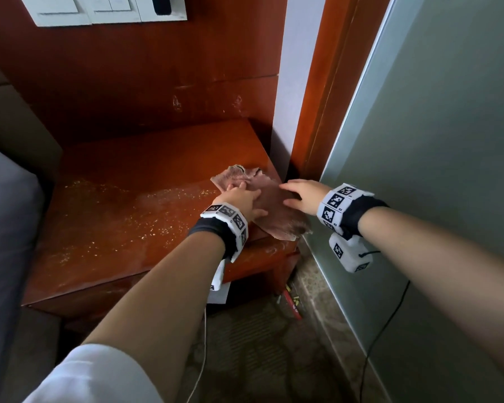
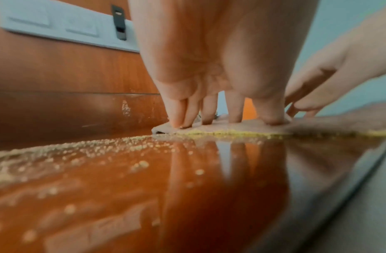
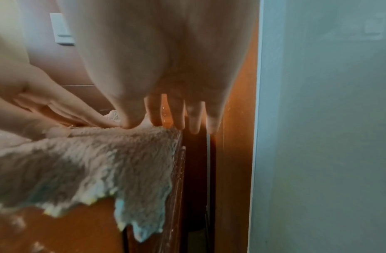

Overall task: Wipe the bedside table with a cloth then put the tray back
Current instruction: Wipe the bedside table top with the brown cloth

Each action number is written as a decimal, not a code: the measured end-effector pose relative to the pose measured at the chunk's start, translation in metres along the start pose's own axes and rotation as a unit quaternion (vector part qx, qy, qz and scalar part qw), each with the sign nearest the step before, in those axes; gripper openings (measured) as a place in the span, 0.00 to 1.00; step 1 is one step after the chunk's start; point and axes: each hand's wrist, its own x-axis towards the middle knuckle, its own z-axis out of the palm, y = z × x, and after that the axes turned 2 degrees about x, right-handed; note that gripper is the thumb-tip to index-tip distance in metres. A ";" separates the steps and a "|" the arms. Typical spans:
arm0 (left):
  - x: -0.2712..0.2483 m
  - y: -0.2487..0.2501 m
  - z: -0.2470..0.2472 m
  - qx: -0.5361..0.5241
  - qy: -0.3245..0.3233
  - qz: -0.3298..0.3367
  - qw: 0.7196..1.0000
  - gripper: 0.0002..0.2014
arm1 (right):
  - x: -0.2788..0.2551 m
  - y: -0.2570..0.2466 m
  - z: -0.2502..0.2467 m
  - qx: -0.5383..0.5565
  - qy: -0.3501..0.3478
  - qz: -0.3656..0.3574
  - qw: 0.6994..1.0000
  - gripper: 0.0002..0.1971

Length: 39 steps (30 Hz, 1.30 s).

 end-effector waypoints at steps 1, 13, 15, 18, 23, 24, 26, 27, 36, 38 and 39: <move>-0.001 -0.001 -0.001 0.002 0.000 0.001 1.000 0.34 | 0.002 -0.002 -0.002 -0.002 0.004 -0.001 1.000 0.27; -0.043 -0.040 0.010 -0.010 0.016 -0.040 0.999 0.35 | 0.010 -0.043 0.002 0.006 -0.012 -0.023 1.000 0.27; -0.049 -0.048 0.014 -0.025 0.025 -0.051 0.998 0.34 | 0.010 -0.052 0.001 0.002 -0.017 -0.029 0.999 0.26; -0.053 -0.058 0.019 -0.039 0.029 -0.065 0.997 0.34 | 0.014 -0.063 0.002 -0.007 -0.024 -0.036 0.999 0.26; -0.048 -0.068 0.023 -0.090 0.030 -0.083 0.992 0.36 | 0.023 -0.073 0.004 -0.010 -0.034 -0.040 0.999 0.26; -0.045 -0.069 0.023 -0.091 0.026 -0.085 0.992 0.37 | 0.026 -0.073 0.003 -0.010 -0.036 -0.039 0.999 0.26; -0.040 -0.071 0.021 -0.088 0.020 -0.090 0.992 0.39 | 0.032 -0.073 0.002 -0.013 -0.038 -0.034 0.999 0.27; -0.038 -0.073 0.020 -0.090 0.017 -0.094 0.991 0.40 | 0.035 -0.072 0.001 -0.017 -0.040 -0.031 0.999 0.28; -0.010 -0.114 0.007 -0.109 0.013 -0.120 0.987 0.44 | 0.076 -0.078 -0.007 -0.041 -0.091 -0.020 0.995 0.36; -0.004 -0.126 0.005 -0.115 0.016 -0.126 0.985 0.43 | 0.086 -0.082 -0.011 -0.034 -0.107 -0.023 0.993 0.38; -0.002 -0.132 0.003 -0.116 0.019 -0.129 0.985 0.43 | 0.090 -0.085 -0.013 -0.033 -0.114 -0.025 0.993 0.39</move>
